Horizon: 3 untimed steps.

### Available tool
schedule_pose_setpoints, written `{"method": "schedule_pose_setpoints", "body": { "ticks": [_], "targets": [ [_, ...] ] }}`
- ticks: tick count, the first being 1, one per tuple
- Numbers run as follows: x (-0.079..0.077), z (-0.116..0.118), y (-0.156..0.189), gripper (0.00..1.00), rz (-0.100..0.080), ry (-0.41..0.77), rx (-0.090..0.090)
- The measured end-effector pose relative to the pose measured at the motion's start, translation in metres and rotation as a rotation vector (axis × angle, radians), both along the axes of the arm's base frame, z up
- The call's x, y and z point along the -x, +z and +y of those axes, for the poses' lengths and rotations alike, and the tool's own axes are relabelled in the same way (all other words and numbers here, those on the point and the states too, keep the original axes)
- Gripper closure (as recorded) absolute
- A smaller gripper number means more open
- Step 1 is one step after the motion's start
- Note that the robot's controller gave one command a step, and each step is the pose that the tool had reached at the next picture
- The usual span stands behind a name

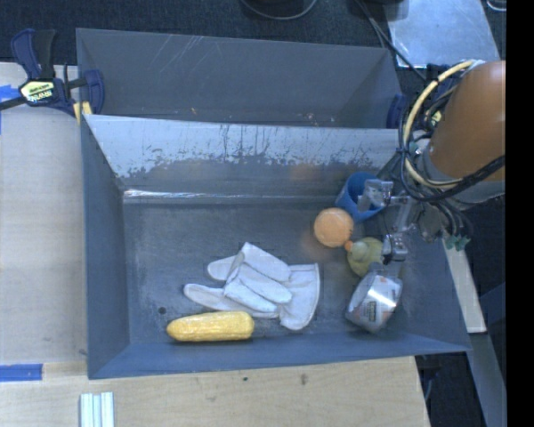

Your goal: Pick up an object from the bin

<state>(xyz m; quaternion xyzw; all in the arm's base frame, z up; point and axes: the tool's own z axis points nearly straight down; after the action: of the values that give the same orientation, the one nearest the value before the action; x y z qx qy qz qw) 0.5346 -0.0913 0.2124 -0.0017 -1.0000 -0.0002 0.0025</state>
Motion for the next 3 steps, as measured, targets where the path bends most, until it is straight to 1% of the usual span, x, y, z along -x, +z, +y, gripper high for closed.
{"method": "schedule_pose_setpoints", "body": {
  "ticks": [1, 2, 3],
  "targets": [
    [-0.002, 0.0, 0.005, 0.0, -0.009, 0.003, 0.001],
    [0.003, 0.011, -0.036, 0.0, -0.013, 0.06, 0.002],
    [0.003, 0.014, -0.058, 0.0, -0.012, 0.079, 0.001]
  ]
}}
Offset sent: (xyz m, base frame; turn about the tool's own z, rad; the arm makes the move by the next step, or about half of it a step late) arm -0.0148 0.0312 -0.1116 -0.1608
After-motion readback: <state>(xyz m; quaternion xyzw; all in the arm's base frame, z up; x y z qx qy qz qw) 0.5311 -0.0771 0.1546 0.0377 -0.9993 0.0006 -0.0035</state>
